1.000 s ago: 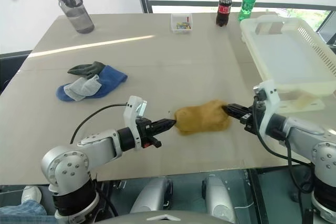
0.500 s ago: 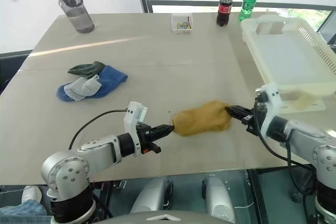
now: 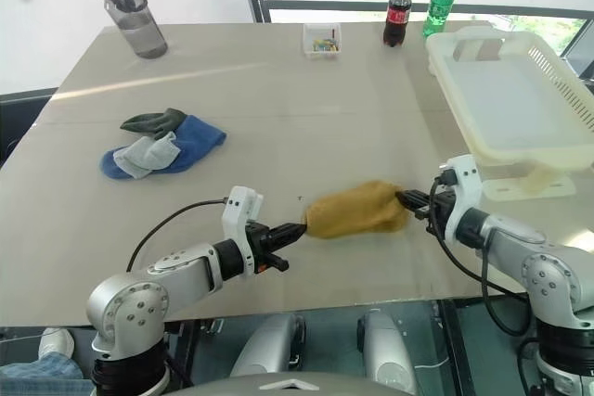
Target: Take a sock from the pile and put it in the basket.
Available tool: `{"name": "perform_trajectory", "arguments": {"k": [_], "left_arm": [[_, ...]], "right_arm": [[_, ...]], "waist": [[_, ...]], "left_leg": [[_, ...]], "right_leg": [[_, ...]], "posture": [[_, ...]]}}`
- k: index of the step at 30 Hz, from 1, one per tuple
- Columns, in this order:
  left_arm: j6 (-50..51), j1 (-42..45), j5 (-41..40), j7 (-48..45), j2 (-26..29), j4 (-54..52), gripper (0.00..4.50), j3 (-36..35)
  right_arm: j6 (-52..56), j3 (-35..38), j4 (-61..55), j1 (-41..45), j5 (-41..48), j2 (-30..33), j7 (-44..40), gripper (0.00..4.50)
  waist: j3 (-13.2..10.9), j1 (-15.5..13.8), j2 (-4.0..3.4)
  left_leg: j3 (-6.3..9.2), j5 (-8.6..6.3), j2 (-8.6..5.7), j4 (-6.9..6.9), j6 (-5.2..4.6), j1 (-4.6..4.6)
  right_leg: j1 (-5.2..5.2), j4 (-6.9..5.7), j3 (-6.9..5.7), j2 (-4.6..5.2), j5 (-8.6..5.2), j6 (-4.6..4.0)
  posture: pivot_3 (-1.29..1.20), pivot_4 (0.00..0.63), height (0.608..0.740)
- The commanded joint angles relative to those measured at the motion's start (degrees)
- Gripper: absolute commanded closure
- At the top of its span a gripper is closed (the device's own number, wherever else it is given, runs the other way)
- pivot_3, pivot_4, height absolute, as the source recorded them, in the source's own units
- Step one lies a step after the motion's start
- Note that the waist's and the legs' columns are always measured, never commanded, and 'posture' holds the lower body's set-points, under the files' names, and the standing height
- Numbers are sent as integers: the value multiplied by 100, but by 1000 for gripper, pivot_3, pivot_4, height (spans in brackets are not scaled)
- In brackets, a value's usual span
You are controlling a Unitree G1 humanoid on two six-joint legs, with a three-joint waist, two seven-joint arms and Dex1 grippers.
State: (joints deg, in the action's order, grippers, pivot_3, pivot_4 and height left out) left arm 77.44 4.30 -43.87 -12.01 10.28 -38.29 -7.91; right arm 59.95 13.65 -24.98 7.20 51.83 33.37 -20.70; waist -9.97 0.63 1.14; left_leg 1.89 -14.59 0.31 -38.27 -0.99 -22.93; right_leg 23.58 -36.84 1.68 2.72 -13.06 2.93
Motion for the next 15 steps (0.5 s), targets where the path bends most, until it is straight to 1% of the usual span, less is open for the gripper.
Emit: {"name": "perform_trajectory", "arguments": {"k": [1, 9, 15], "left_arm": [[-163, 34, 40, 37, 15, 19, 4500, 147], [-223, 89, 138, 48, 63, 222, 4500, 354], [-317, 159, 156, 11, 129, 306, 4500, 404]], "right_arm": [[-100, 5, -84, 42, -38, -2, -46, 4428], [29, -10, -89, -70, -97, 69, -71, 4428], [139, 116, -184, -169, -11, 112, -82, 4428]], "waist": [[0, 0, 0], [0, -1, 0], [0, 0, 0]], "left_leg": [[0, 0, 0, 0, 0, 0], [1, 0, 0, 0, 0, 0], [2, 0, 0, 0, 0, 0]], "right_leg": [[0, 0, 0, 0, 0, 0], [0, 0, -1, 0, 0, 0], [0, 0, -1, 0, 0, 1]], "posture": [[0, 150, 740], [0, 150, 740], [0, 150, 740]]}}
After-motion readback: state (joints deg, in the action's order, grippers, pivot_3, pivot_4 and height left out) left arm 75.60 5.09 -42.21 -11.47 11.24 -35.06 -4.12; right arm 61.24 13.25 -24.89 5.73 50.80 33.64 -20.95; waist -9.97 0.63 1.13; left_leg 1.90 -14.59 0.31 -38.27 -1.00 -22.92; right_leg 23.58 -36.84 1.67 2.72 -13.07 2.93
